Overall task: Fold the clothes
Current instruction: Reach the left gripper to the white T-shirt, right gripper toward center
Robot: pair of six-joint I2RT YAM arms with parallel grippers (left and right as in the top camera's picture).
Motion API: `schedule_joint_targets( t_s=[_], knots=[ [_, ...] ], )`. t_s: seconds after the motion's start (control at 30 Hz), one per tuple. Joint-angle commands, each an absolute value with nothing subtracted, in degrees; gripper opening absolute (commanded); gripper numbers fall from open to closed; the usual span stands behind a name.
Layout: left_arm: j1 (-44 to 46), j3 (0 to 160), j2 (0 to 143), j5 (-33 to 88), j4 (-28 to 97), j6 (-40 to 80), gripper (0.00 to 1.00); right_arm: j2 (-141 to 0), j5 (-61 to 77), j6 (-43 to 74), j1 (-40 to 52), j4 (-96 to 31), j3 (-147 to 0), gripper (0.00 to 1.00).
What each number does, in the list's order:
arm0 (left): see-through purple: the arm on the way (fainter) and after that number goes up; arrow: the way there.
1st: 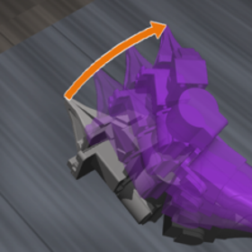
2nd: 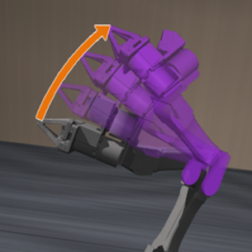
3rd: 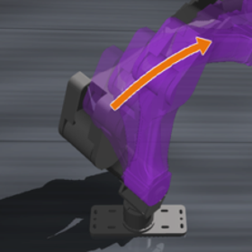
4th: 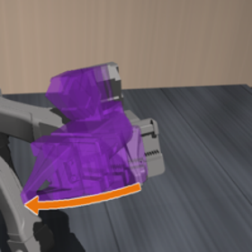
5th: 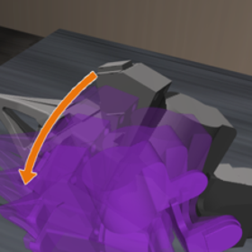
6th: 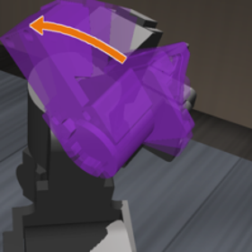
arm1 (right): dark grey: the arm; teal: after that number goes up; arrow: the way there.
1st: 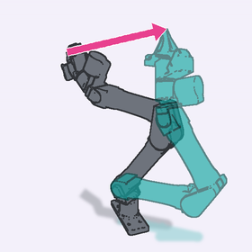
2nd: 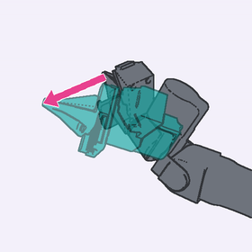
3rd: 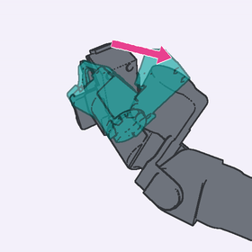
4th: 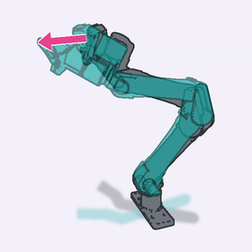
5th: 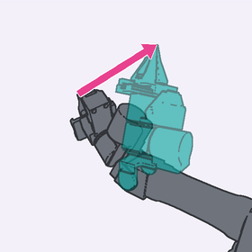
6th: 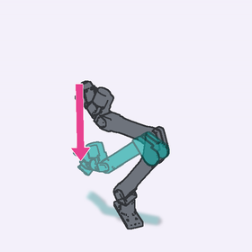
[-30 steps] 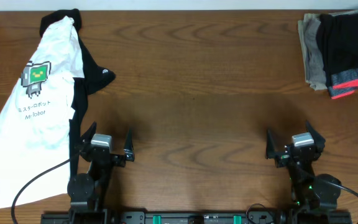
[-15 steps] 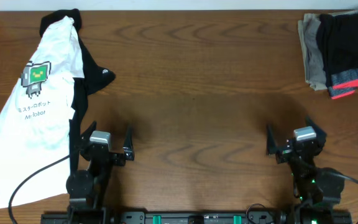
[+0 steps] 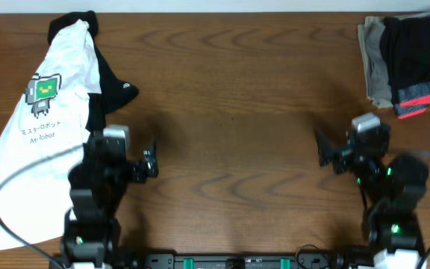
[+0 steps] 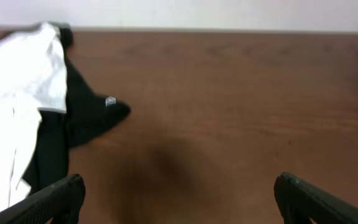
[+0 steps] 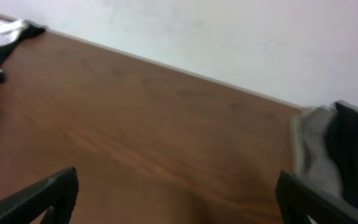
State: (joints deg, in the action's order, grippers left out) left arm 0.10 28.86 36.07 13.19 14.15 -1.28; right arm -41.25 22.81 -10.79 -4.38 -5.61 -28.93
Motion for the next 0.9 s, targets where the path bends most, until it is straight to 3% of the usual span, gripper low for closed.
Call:
schedule_joint_targets(
  t_s=[0.0,0.43,0.7,0.87],
  knots=[
    [-0.10,39.46,43.48,14.44,19.22,0.08,0.98,-48.77,28.14,-10.33,-4.82,-9.06,-36.95,0.99],
    [-0.10,76.58,75.37,21.06,53.74,-6.81,0.98,-78.39,35.64,-10.35,-3.01,-34.00,-65.52,0.99],
    [-0.10,76.93,87.90,20.88,51.72,-6.83,0.98,-83.94,41.36,-8.62,0.27,-29.87,-66.26,0.99],
    [-0.82,76.95,94.63,13.08,44.60,-3.57,0.98,-84.79,40.05,-8.62,3.11,-26.92,-66.26,0.99]
  ],
)
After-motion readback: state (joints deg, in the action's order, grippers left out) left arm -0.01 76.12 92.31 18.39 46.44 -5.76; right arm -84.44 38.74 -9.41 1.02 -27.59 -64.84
